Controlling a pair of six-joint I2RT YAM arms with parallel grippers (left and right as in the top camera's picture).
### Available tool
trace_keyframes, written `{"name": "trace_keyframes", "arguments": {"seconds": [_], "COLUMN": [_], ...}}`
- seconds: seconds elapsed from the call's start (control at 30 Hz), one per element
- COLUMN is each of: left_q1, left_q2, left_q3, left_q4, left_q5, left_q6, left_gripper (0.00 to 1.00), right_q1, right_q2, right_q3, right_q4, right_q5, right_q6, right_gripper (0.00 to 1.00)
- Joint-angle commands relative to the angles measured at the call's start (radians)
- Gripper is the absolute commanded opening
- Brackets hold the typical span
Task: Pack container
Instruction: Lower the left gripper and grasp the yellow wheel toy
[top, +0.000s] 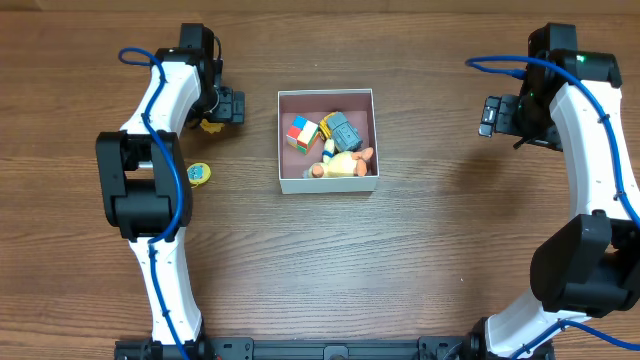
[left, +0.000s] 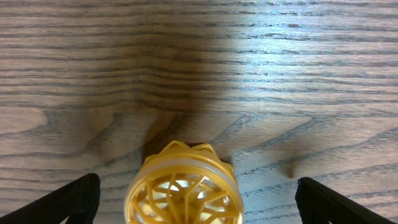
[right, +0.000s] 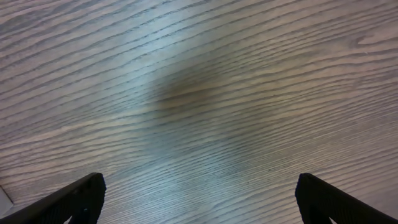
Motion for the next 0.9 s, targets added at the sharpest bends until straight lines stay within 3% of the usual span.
{"name": "trace_keyframes", "arguments": {"seconds": [0.0,0.87], "left_q1": [0.001,0.001], "left_q2": [0.015,0.034], "left_q3": [0.02,0.005], "left_q4": [0.008,0.0], "left_q5": [-0.016,-0.016], "left_q6": [0.027,0.027], "left_gripper": [1.0,1.0], "right_q1": [-0.002,-0.002], "right_q2": [-0.01,-0.01], "right_q3": [0.004,0.004], "right_q4": [0.003,0.003], "right_q5": [0.015,0.015], "right_q6": [0.0,0.0], "right_gripper": [1.0,1.0]}}
